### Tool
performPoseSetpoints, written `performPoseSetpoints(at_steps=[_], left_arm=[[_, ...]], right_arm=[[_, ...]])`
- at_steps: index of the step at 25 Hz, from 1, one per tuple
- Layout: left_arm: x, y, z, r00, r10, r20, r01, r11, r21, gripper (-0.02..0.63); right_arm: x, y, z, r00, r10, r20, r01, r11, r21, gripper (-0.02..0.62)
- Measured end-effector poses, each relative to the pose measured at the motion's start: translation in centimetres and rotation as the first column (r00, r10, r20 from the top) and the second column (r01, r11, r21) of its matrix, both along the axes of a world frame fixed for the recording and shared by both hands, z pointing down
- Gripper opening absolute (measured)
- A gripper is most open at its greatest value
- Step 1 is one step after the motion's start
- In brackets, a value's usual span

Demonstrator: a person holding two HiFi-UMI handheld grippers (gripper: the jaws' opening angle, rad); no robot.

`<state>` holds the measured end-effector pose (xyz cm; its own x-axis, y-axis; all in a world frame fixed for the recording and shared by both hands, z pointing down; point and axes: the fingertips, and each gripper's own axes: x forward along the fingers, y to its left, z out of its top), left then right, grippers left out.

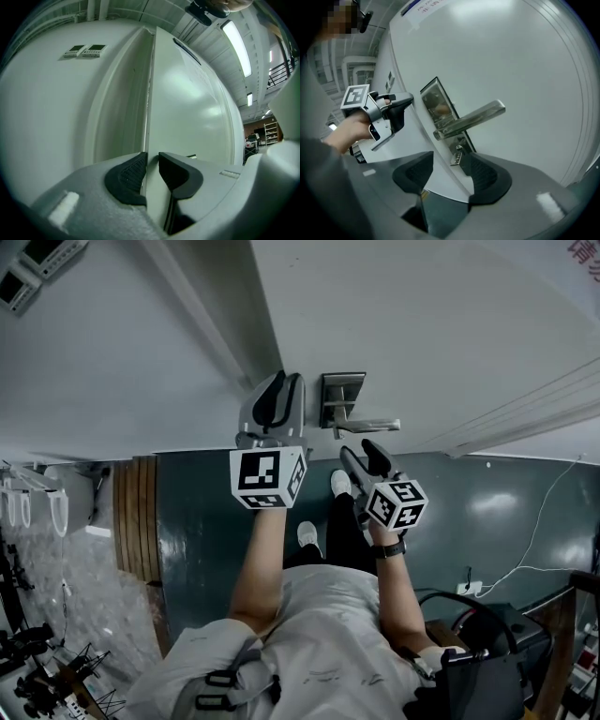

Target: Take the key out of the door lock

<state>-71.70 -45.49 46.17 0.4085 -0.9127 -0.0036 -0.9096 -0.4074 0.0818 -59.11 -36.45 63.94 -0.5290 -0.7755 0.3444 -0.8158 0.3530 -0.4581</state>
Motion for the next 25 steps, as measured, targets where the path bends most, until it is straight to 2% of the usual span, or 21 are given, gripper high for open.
performPoseSetpoints(at_steps=[5, 14, 21, 25], left_arm=[[0.1, -0.3, 0.4, 1.000, -0.012, 0.002, 0.012, 1.000, -0.006, 0.087], [0.0, 0.1, -0.2, 1.000, -0.023, 0.015, 0.023, 1.000, -0.009, 0.087], [0.0, 0.2, -0.5, 1.000, -0.021, 0.000, 0.021, 1.000, -0.010, 0.087], [0.0, 0.1, -0.4, 1.000, -0.022, -0.008, 0.022, 1.000, -0.006, 0.087]], right_arm=[[-0.5, -1.4, 1.8, 0.999, -0.006, -0.034, 0.005, 1.000, -0.005, 0.238], [-2.9, -3.6, 2.8, 0.979, -0.050, -0.199, 0.052, 0.999, 0.008, 0.189], [-3.1, -4.7, 3.1, 0.994, -0.004, -0.106, 0.002, 1.000, -0.020, 0.124], [-3.1, -5.3, 3.3, 0.999, 0.024, 0.033, -0.022, 0.998, -0.056, 0.109]])
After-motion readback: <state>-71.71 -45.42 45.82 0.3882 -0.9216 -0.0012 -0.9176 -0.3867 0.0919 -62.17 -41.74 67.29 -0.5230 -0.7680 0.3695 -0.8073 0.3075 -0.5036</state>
